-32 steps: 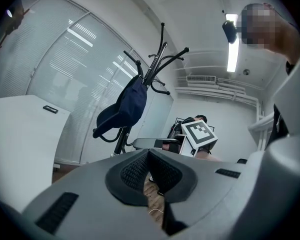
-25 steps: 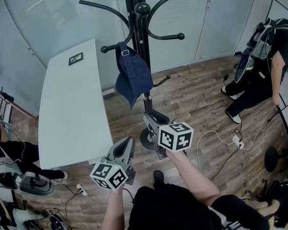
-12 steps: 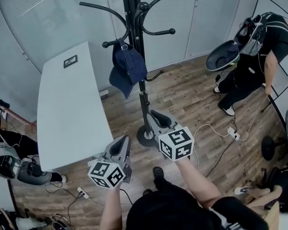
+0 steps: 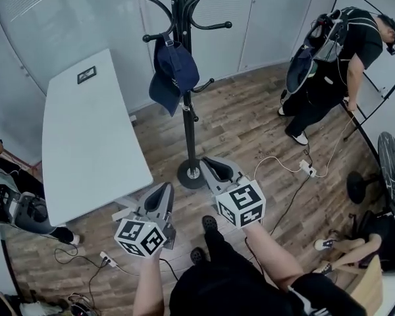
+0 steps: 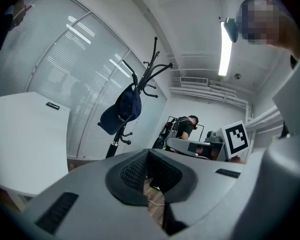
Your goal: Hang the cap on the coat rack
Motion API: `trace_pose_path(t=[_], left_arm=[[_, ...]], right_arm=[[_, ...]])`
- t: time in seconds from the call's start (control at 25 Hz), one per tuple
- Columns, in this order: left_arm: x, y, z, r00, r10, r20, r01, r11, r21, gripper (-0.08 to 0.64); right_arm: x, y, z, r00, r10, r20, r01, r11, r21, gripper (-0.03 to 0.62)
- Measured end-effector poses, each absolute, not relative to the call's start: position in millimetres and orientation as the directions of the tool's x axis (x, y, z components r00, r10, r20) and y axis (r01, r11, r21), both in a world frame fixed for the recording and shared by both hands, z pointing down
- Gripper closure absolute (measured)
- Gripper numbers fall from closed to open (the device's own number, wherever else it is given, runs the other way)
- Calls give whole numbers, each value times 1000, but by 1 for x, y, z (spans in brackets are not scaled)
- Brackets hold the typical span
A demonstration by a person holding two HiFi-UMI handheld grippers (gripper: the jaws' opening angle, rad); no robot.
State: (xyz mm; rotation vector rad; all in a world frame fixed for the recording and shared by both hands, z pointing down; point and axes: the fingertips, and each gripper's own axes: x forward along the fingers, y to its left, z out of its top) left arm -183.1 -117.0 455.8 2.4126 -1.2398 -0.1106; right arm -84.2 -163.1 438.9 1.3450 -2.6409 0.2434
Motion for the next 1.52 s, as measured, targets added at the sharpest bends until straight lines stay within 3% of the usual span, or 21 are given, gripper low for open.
trace_pose_path(t=[0.36, 1.52], left_arm=[[-168, -79, 443, 641, -761, 101, -731, -566, 382, 545], [-136, -67, 424, 672, -737, 72, -716, -621, 317, 545]], right_arm=[[-74, -94, 432, -595, -779, 196, -800, 598, -51, 557], [-53, -67, 411, -601, -786, 143, -798, 601, -49, 561]])
